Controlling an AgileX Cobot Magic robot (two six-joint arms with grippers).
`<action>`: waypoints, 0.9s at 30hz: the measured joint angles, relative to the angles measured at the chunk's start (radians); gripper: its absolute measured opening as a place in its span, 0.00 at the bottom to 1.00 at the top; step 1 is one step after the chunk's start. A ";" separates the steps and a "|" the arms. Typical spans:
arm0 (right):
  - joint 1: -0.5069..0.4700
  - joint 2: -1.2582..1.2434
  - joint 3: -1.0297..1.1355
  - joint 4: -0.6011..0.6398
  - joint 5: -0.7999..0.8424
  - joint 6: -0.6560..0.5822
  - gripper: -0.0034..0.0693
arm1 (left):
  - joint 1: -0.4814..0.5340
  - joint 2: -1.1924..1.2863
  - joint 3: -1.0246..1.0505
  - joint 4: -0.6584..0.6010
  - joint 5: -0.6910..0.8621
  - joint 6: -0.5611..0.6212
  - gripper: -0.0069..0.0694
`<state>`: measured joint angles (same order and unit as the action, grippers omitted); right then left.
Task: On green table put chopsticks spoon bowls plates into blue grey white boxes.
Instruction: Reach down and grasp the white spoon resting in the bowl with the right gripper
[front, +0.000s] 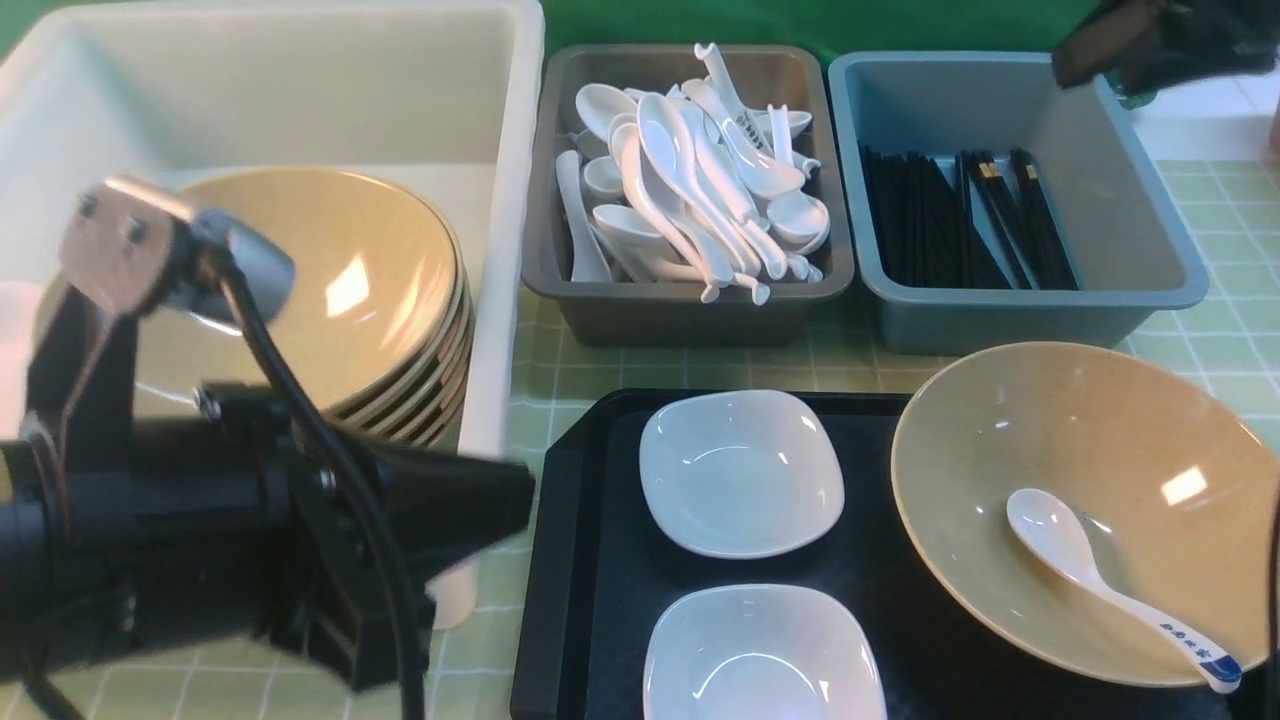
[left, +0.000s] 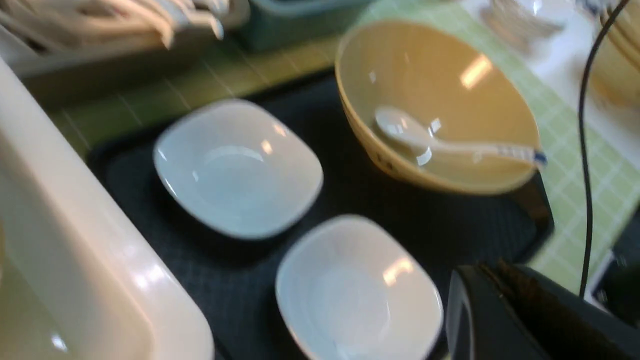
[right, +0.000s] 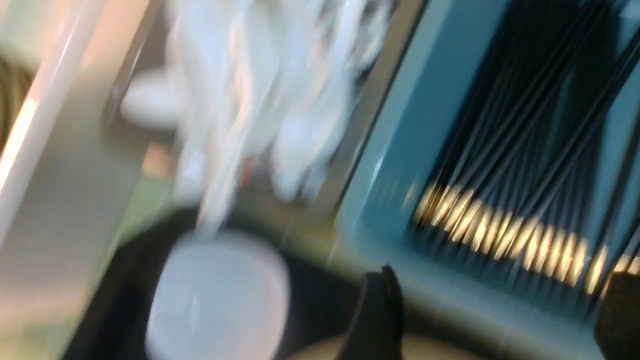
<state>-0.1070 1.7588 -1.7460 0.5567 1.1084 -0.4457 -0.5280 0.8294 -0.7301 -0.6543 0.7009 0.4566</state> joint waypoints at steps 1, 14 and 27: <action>0.027 -0.054 0.061 -0.045 0.013 -0.001 0.80 | 0.000 0.000 0.000 0.004 0.010 0.004 0.09; 0.390 -0.249 0.541 -0.548 0.061 0.263 0.80 | 0.000 -0.008 -0.031 0.031 0.096 0.108 0.09; 0.336 -0.156 0.739 -0.532 -0.078 0.283 0.79 | 0.000 -0.089 -0.081 0.183 0.179 0.099 0.09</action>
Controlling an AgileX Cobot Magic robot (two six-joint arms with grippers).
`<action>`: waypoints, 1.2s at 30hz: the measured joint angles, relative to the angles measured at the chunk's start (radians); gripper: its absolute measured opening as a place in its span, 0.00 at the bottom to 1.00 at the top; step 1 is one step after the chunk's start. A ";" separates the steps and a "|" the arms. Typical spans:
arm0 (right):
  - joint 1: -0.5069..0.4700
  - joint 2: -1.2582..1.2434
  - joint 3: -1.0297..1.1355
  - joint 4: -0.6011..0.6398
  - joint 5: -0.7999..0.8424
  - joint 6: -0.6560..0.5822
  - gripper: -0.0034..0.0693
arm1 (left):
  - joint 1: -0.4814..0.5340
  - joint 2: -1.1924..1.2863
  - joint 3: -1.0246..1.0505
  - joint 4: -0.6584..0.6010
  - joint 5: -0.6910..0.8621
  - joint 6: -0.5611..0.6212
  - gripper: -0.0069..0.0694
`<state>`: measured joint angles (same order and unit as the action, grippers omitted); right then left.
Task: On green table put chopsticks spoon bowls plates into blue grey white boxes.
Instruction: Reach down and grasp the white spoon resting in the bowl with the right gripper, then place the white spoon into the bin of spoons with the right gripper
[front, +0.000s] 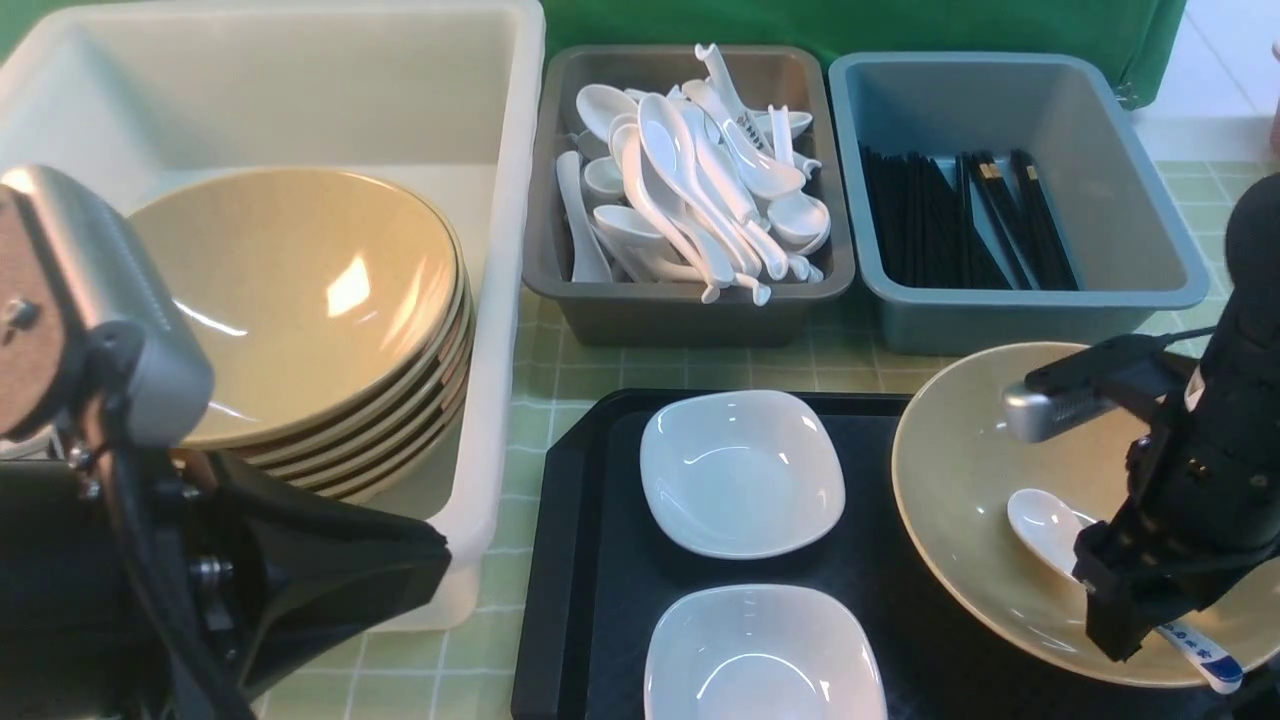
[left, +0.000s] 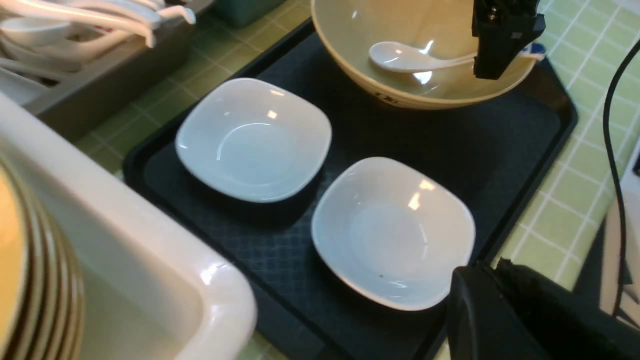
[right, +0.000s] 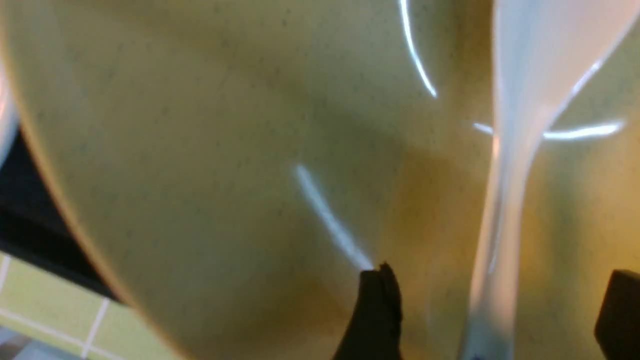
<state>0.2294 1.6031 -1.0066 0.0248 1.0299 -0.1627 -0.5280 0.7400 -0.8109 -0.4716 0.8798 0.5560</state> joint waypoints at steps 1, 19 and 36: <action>0.000 0.017 0.000 0.002 -0.004 -0.004 0.76 | 0.000 -0.004 0.000 0.004 0.001 -0.001 0.09; -0.001 -0.007 -0.336 0.108 0.008 -0.083 0.17 | 0.000 -0.005 0.000 0.008 -0.008 -0.007 0.09; 0.032 0.623 -1.084 0.545 -0.316 -0.156 0.33 | 0.000 -0.005 0.000 0.008 -0.071 -0.074 0.09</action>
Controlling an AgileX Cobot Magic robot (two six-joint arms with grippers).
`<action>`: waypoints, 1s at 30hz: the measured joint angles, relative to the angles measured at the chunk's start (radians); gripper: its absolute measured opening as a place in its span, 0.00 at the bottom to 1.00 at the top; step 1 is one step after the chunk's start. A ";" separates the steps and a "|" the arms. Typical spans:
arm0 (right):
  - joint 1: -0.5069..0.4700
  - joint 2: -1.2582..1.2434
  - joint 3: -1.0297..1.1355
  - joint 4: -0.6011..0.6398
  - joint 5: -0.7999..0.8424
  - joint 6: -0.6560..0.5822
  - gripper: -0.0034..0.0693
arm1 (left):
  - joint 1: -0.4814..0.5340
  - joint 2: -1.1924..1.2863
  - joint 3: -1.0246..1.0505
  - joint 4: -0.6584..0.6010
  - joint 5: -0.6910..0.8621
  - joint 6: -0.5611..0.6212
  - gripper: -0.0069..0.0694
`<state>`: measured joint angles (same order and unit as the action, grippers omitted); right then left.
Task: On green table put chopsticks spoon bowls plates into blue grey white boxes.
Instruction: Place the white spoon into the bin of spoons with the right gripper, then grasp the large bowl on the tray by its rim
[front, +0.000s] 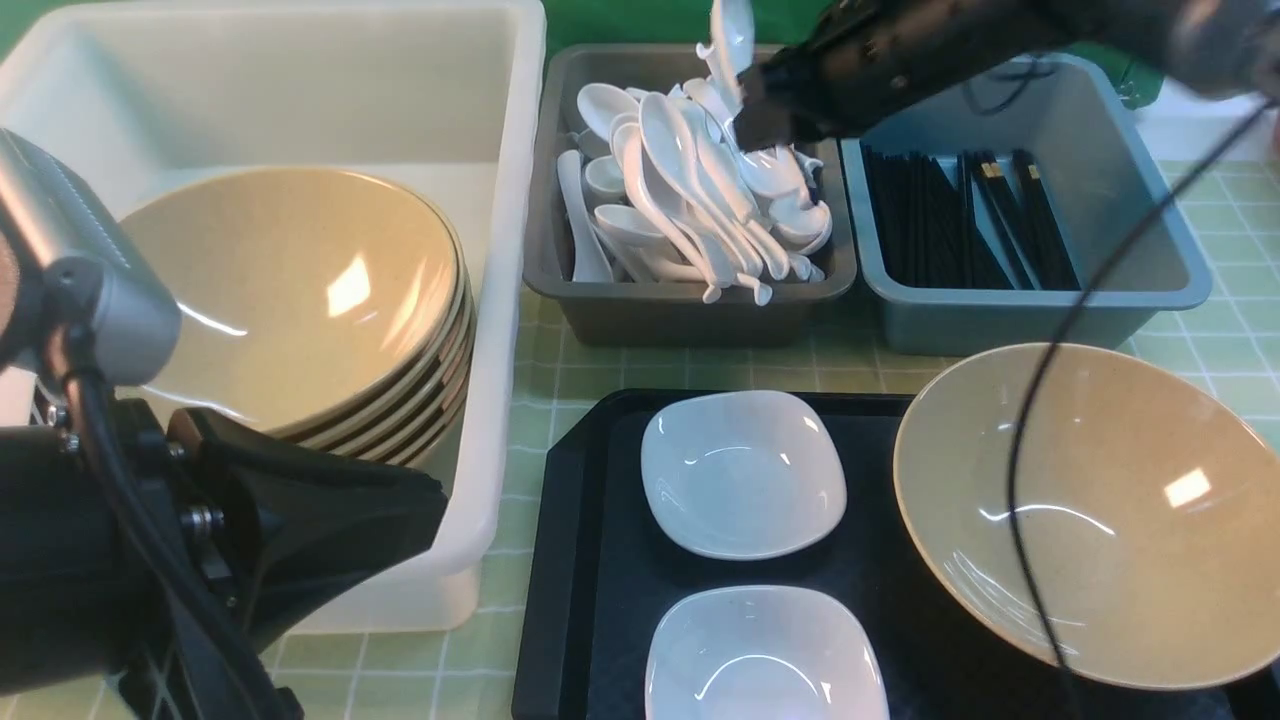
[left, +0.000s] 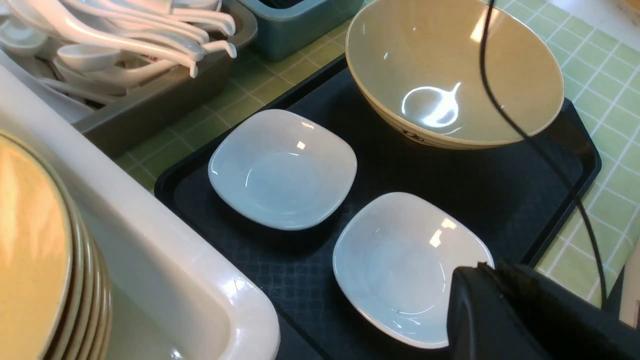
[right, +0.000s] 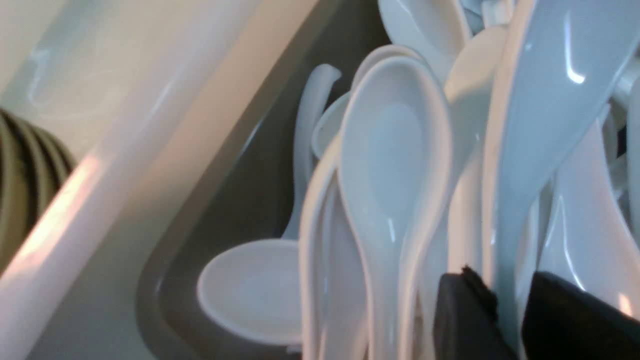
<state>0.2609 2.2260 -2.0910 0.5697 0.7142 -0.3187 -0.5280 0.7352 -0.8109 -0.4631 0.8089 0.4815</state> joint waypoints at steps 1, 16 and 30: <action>0.000 0.000 0.000 -0.002 0.003 0.003 0.34 | 0.000 0.000 0.000 0.000 0.000 0.000 0.09; -0.044 -0.190 -0.196 -0.154 0.455 0.016 0.70 | 0.000 0.052 0.000 0.000 -0.067 -0.084 0.09; 0.021 -0.877 0.498 -0.180 0.455 -0.051 0.69 | -0.008 0.466 -0.235 -0.105 -0.055 -0.065 0.10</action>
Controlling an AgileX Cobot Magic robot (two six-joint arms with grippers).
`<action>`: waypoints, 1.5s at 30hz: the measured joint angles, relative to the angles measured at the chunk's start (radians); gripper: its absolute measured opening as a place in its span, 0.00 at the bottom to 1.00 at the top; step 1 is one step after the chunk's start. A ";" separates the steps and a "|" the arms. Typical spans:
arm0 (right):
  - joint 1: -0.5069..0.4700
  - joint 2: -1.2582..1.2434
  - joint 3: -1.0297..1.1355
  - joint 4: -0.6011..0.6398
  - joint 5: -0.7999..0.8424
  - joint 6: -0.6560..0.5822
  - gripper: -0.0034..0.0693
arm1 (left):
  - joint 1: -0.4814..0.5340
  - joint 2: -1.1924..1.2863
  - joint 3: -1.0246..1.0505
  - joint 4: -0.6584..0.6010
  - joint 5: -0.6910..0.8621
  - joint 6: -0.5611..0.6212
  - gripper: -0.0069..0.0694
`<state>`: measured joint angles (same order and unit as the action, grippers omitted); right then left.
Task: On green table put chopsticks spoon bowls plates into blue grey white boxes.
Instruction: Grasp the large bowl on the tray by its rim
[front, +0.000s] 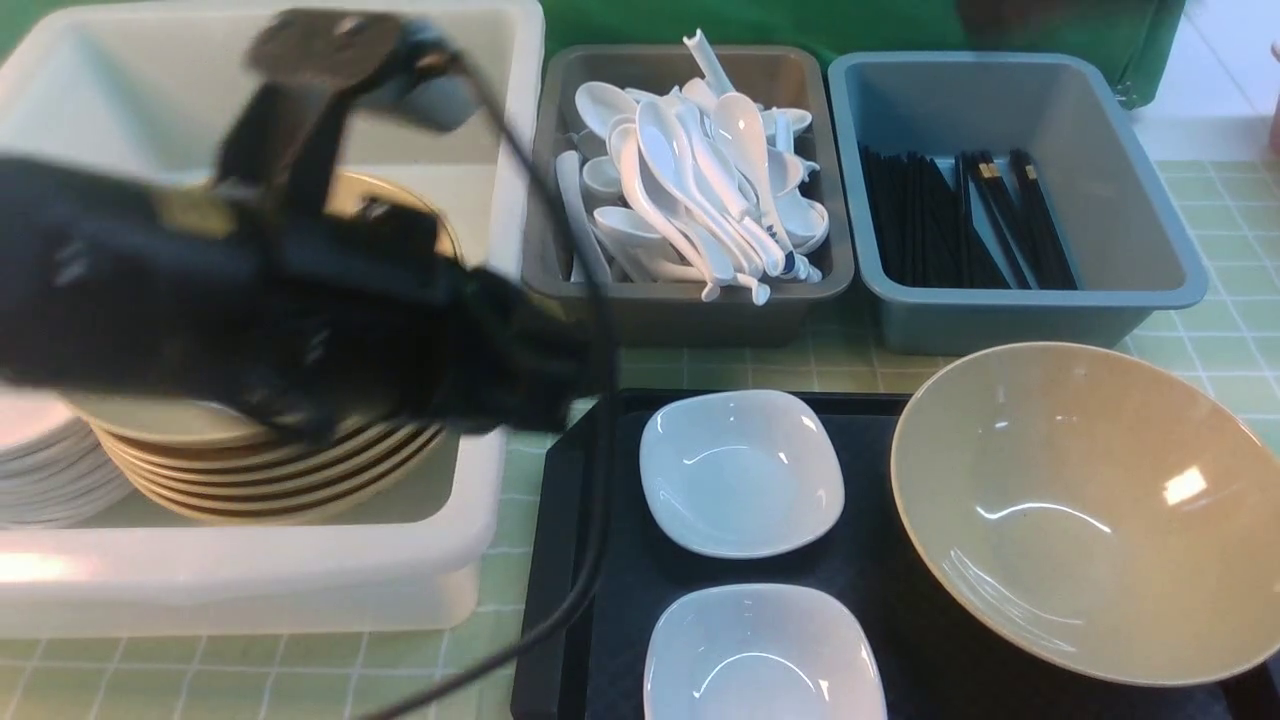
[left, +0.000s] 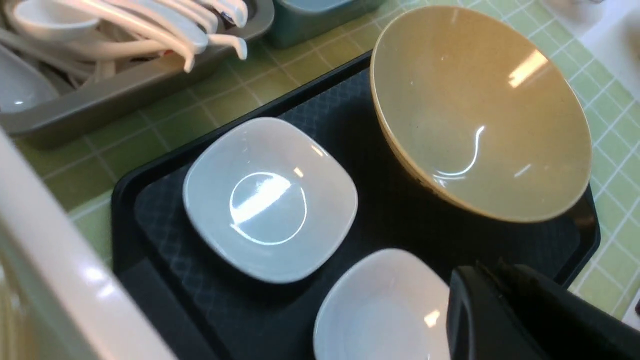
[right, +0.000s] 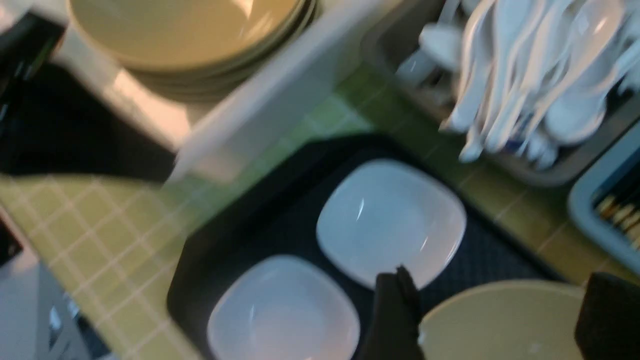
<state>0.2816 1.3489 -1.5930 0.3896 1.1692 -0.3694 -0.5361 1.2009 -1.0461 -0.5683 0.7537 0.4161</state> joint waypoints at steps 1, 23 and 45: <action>0.000 -0.043 0.081 0.000 -0.002 -0.004 0.69 | -0.010 0.028 -0.008 -0.017 -0.001 0.010 0.12; 0.000 -0.659 0.767 -0.178 -0.160 0.151 0.08 | -0.176 0.876 -0.650 -0.010 0.125 -0.117 0.85; 0.000 -0.640 0.614 0.034 -0.094 -0.077 0.10 | -0.129 0.928 -1.093 0.026 0.499 -0.170 0.11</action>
<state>0.2815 0.7088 -0.9788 0.4231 1.0753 -0.4464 -0.6649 2.1286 -2.1395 -0.5426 1.2529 0.2463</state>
